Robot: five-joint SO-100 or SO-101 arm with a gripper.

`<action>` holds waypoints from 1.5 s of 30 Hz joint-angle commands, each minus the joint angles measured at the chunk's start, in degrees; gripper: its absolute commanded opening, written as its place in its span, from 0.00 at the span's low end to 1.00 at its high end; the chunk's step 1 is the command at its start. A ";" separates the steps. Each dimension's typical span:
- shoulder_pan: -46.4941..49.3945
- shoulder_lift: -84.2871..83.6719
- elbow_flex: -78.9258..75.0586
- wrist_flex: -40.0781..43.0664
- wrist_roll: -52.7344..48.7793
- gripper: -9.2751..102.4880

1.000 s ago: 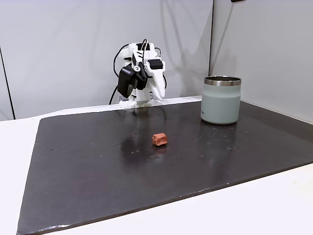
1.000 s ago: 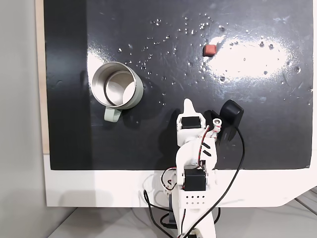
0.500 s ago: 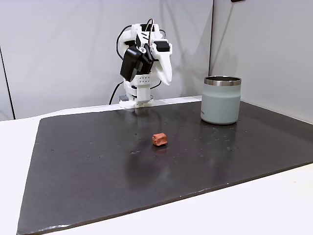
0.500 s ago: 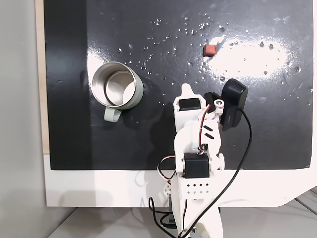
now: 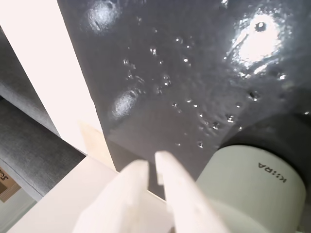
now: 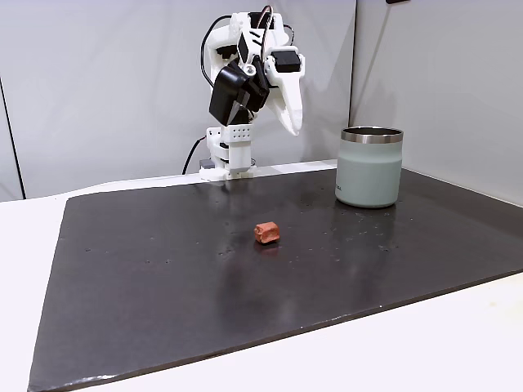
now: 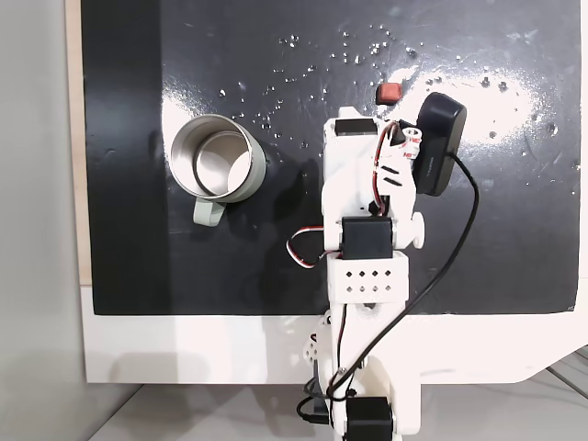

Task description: Grasp a cube and put it in the cup.

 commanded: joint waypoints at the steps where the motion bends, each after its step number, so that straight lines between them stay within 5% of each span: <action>1: -0.62 -2.72 -7.73 1.23 0.70 0.08; 30: 6.94 -41.66 -54.32 26.72 8.44 0.08; 45: 9.32 -55.02 -67.76 33.40 11.16 0.08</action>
